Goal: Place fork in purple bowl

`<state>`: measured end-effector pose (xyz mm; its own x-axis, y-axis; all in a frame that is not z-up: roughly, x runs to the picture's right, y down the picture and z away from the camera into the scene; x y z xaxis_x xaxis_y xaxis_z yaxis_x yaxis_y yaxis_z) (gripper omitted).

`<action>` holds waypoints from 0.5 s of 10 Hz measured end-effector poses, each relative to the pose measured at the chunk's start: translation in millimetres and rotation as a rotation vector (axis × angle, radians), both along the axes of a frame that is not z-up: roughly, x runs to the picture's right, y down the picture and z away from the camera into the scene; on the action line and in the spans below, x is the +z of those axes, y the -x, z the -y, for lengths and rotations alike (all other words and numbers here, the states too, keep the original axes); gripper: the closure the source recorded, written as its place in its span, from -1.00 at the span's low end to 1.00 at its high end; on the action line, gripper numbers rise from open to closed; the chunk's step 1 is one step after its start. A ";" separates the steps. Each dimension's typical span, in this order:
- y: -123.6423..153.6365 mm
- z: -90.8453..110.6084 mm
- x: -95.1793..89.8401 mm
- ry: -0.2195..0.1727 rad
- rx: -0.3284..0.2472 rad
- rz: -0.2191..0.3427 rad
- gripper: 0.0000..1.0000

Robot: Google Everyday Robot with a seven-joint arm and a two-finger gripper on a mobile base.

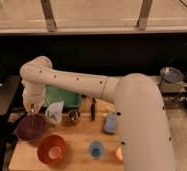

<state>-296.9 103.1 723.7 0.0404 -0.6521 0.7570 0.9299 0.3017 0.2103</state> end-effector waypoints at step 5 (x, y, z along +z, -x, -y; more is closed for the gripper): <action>-11.7 7.0 -0.8 -0.007 0.018 -0.026 -0.20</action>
